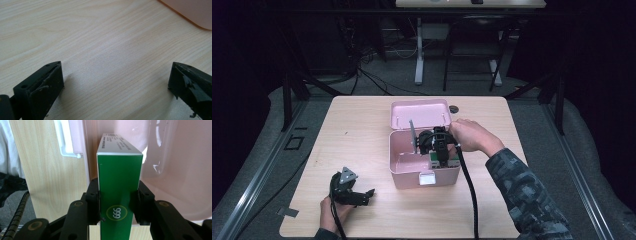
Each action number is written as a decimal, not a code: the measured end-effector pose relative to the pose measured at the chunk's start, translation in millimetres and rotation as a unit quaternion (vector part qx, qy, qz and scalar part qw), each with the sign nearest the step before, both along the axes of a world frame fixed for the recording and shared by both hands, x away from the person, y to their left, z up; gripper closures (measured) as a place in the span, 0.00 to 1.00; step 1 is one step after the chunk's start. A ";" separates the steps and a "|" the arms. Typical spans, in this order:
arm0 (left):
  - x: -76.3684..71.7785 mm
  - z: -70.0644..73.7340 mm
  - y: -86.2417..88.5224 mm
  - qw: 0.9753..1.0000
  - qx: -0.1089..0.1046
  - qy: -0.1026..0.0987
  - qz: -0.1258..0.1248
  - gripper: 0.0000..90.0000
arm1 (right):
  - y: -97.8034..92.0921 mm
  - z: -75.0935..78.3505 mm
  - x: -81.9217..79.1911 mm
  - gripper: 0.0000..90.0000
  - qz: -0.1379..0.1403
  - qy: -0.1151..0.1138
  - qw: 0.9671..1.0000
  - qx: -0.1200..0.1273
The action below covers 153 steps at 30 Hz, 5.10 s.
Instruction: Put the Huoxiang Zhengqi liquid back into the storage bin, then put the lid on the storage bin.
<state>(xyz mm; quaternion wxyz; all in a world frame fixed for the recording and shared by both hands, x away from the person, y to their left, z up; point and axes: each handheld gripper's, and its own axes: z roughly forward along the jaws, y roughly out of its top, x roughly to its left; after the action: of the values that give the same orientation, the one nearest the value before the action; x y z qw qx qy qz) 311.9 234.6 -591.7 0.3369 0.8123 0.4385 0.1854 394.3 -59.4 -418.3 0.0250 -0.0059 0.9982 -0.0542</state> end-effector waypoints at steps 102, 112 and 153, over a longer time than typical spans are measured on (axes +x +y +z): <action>26.1 84.9 -12.1 0.999 0.011 0.002 -0.031 0.00 | -115.8 23.2 44.5 0.14 -0.281 -0.074 0.902 0.319; 39.8 110.9 -22.9 0.999 0.022 0.009 -0.045 0.00 | -117.1 17.7 53.6 0.14 -0.306 -0.083 0.893 0.320; 76.1 134.7 -80.6 0.993 0.004 0.074 -0.087 0.36 | -110.6 -6.2 115.5 0.26 -0.393 -0.119 0.844 0.346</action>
<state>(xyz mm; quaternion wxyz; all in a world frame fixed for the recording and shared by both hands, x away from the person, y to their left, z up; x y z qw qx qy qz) 388.0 153.9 -457.0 0.3149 0.8602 0.3895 0.0962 509.7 -170.0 -424.5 0.1203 0.4022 0.8604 0.2889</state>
